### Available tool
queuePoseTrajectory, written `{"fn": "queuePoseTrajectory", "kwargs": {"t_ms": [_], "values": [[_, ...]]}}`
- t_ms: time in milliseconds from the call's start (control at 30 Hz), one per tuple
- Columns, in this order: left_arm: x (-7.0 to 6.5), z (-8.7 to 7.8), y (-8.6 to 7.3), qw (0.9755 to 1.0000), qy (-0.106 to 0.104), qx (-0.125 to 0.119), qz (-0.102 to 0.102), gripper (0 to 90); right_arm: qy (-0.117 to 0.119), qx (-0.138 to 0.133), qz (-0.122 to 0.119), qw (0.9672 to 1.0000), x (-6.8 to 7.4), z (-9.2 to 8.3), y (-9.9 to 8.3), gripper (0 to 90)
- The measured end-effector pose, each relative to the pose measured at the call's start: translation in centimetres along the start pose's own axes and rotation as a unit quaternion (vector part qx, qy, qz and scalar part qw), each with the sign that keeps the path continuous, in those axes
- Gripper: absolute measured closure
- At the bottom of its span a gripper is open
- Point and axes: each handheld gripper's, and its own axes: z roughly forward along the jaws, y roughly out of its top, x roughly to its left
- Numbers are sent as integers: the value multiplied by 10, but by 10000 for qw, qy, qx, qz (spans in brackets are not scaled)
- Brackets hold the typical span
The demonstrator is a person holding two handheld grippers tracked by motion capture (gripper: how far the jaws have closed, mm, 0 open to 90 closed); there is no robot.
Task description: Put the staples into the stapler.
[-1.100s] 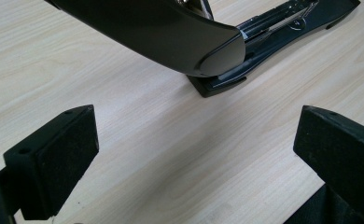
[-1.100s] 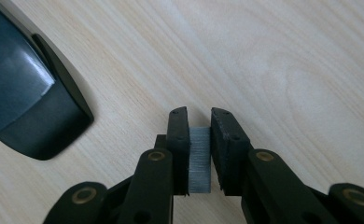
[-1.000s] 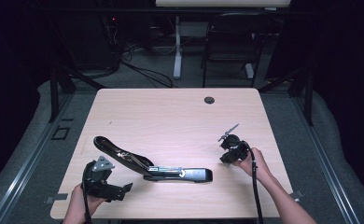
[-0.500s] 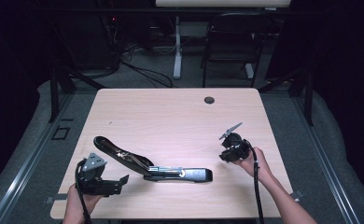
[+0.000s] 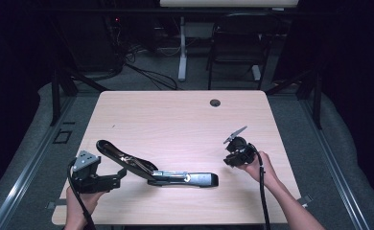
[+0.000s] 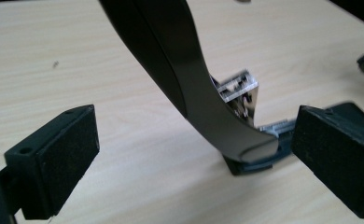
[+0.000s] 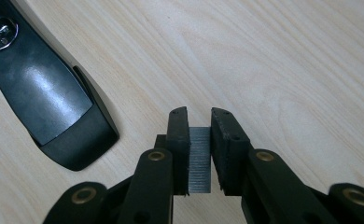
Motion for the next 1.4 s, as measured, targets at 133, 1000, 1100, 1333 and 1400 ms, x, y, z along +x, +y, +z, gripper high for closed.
{"fn": "queuePoseTrajectory", "kwargs": {"t_ms": [133, 1000, 1100, 1333, 1400], "values": [[5, -3, 2, 9984, -82, -487, -269, 124, -21, 9, -2, 10000, 0, 0, 0, 784], [4, 5, 6, 9956, 186, -850, -333, 577, 61, -261, -193, 9995, 15, -9, 9, 784], [4, 6, 5, 9953, 165, -882, -361, 578, 130, -335, -260, 9990, 19, -10, 12, 783], [5, 5, 4, 9952, 118, -913, -344, 579, 188, -429, -470, 9978, 29, -9, 24, 784], [5, 5, 4, 9953, 99, -899, -337, 579, 236, -473, -507, 9973, 32, -8, 28, 783]]}}
